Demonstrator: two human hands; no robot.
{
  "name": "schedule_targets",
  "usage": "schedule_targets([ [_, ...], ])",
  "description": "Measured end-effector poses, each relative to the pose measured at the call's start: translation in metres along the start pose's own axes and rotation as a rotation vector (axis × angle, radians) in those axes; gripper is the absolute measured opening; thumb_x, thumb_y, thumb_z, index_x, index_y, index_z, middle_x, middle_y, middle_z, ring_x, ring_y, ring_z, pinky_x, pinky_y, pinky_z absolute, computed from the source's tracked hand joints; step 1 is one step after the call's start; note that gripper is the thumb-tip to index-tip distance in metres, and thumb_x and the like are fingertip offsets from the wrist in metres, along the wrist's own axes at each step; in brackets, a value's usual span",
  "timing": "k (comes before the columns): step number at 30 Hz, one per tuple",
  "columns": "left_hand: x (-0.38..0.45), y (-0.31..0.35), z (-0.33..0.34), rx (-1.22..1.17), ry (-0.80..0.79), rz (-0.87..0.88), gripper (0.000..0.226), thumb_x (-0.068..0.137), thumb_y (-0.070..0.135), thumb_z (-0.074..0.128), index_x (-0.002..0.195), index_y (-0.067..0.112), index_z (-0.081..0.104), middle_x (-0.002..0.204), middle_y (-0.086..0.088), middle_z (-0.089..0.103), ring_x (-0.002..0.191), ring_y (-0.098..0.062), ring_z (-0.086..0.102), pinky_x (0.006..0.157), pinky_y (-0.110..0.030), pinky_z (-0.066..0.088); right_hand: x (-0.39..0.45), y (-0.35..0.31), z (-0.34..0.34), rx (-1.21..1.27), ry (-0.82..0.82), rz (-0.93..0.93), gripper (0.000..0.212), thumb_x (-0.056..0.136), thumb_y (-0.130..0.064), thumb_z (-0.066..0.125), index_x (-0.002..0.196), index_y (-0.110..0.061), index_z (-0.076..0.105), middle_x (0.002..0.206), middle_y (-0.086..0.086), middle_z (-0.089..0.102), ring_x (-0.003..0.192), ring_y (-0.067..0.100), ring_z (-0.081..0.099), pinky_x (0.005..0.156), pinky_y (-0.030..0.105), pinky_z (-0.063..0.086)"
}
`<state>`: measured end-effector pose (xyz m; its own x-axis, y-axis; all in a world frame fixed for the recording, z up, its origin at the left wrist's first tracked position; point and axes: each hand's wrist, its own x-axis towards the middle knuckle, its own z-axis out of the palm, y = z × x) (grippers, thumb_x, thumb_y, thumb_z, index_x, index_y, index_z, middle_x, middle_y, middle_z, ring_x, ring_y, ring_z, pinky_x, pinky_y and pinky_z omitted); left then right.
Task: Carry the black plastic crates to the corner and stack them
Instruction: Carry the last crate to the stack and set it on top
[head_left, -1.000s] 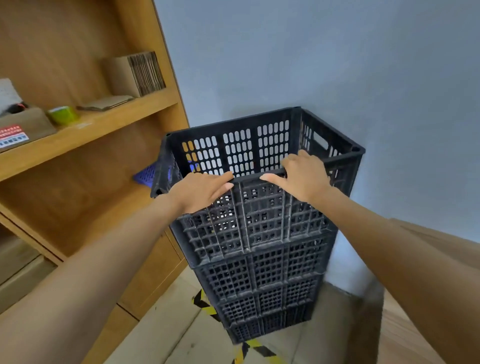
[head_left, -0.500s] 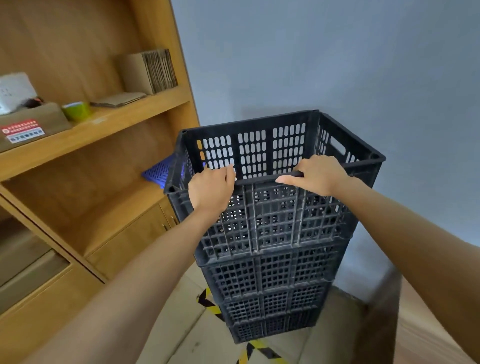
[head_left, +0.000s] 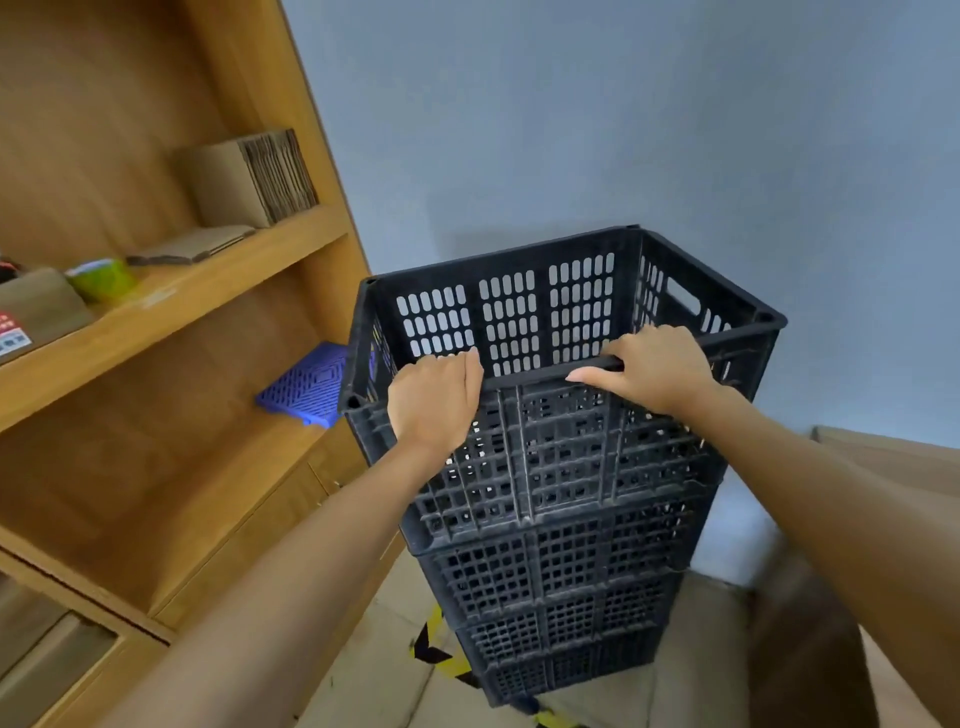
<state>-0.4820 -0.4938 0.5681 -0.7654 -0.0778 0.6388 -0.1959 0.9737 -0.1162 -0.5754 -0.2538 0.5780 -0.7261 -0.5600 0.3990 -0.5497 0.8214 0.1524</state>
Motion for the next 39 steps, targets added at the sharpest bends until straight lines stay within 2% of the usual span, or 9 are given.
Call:
schedule_targets([
  [4, 0.011, -0.016, 0.014, -0.03, 0.001, 0.046, 0.058, 0.099, 0.029, 0.022, 0.045, 0.02, 0.039, 0.037, 0.009, 0.017, 0.032, -0.015, 0.025, 0.04, -0.019, 0.007, 0.005, -0.012, 0.003, -0.018, -0.001, 0.08, 0.095, 0.071, -0.09, 0.005, 0.1, -0.028, 0.071, 0.051, -0.009, 0.046, 0.052, 0.014, 0.05, 0.05, 0.025, 0.029],
  [8, 0.027, -0.03, 0.027, -0.115, 0.022, 0.044, 0.061, 0.101, 0.032, 0.034, 0.043, 0.02, 0.022, 0.038, 0.01, 0.013, 0.032, -0.013, 0.023, 0.039, -0.019, 0.007, 0.008, -0.025, 0.005, -0.052, 0.03, 0.141, 0.091, 0.073, -0.09, 0.008, 0.091, -0.026, 0.069, 0.052, -0.007, 0.049, 0.052, 0.016, 0.051, 0.049, 0.025, 0.033],
  [11, 0.041, -0.041, 0.044, -0.196, 0.025, 0.094, 0.059, 0.101, 0.033, 0.029, 0.044, 0.018, 0.02, 0.039, 0.009, 0.017, 0.034, -0.015, 0.029, 0.04, -0.02, 0.01, 0.015, -0.034, 0.011, -0.046, 0.028, 0.182, 0.083, 0.075, -0.088, 0.012, 0.08, -0.024, 0.065, 0.053, -0.005, 0.052, 0.05, 0.014, 0.05, 0.052, 0.026, 0.039],
  [14, 0.061, -0.044, 0.062, -0.247, 0.03, 0.111, 0.058, 0.101, 0.035, 0.027, 0.046, 0.018, 0.024, 0.04, 0.007, 0.022, 0.037, -0.017, 0.032, 0.039, -0.021, 0.017, 0.027, -0.033, 0.018, -0.055, 0.041, 0.24, 0.087, 0.074, -0.089, 0.01, 0.091, -0.025, 0.067, 0.055, -0.004, 0.056, 0.052, 0.015, 0.056, 0.058, 0.029, 0.051],
  [17, 0.082, -0.048, 0.081, -0.278, 0.029, 0.131, 0.059, 0.102, 0.036, 0.032, 0.046, 0.019, 0.024, 0.042, 0.005, 0.028, 0.038, -0.016, 0.033, 0.039, -0.022, 0.024, 0.041, -0.033, 0.023, -0.081, 0.035, 0.286, 0.09, 0.074, -0.088, 0.007, 0.11, -0.028, 0.064, 0.056, -0.005, 0.057, 0.053, 0.015, 0.057, 0.058, 0.029, 0.052],
  [20, 0.102, -0.066, 0.097, -0.288, 0.026, 0.171, 0.061, 0.103, 0.035, 0.032, 0.045, 0.021, 0.02, 0.042, 0.005, 0.028, 0.038, -0.015, 0.032, 0.04, -0.023, 0.025, 0.061, -0.049, 0.025, -0.13, 0.048, 0.29, 0.088, 0.075, -0.086, 0.006, 0.105, -0.026, 0.063, 0.049, -0.007, 0.045, 0.044, 0.013, 0.045, 0.047, 0.025, 0.041],
  [26, 0.131, -0.09, 0.121, -0.301, 0.037, 0.16, 0.059, 0.102, 0.034, 0.028, 0.045, 0.019, 0.025, 0.042, 0.004, 0.028, 0.04, -0.018, 0.034, 0.043, -0.024, 0.018, 0.092, -0.068, 0.032, -0.135, 0.045, 0.287, 0.08, 0.08, -0.084, 0.013, 0.088, -0.021, 0.062, 0.048, -0.006, 0.037, 0.045, 0.017, 0.043, 0.042, 0.024, 0.022],
  [33, 0.145, -0.097, 0.132, -0.28, -0.001, 0.211, 0.057, 0.102, 0.03, 0.035, 0.047, 0.017, 0.038, 0.045, 0.002, 0.033, 0.042, -0.017, 0.035, 0.041, -0.024, 0.02, 0.108, -0.066, 0.039, -0.119, 0.044, 0.293, 0.08, 0.082, -0.084, 0.015, 0.071, -0.019, 0.062, 0.047, -0.005, 0.044, 0.044, 0.016, 0.048, 0.042, 0.023, 0.028],
  [39, 0.161, -0.106, 0.146, -0.313, -0.007, 0.265, 0.059, 0.103, 0.032, 0.035, 0.045, 0.021, 0.028, 0.043, 0.004, 0.032, 0.04, -0.016, 0.036, 0.043, -0.022, 0.02, 0.119, -0.074, 0.04, -0.136, 0.016, 0.349, 0.085, 0.079, -0.085, 0.012, 0.083, -0.022, 0.069, 0.05, -0.005, 0.05, 0.047, 0.016, 0.052, 0.042, 0.023, 0.029],
])
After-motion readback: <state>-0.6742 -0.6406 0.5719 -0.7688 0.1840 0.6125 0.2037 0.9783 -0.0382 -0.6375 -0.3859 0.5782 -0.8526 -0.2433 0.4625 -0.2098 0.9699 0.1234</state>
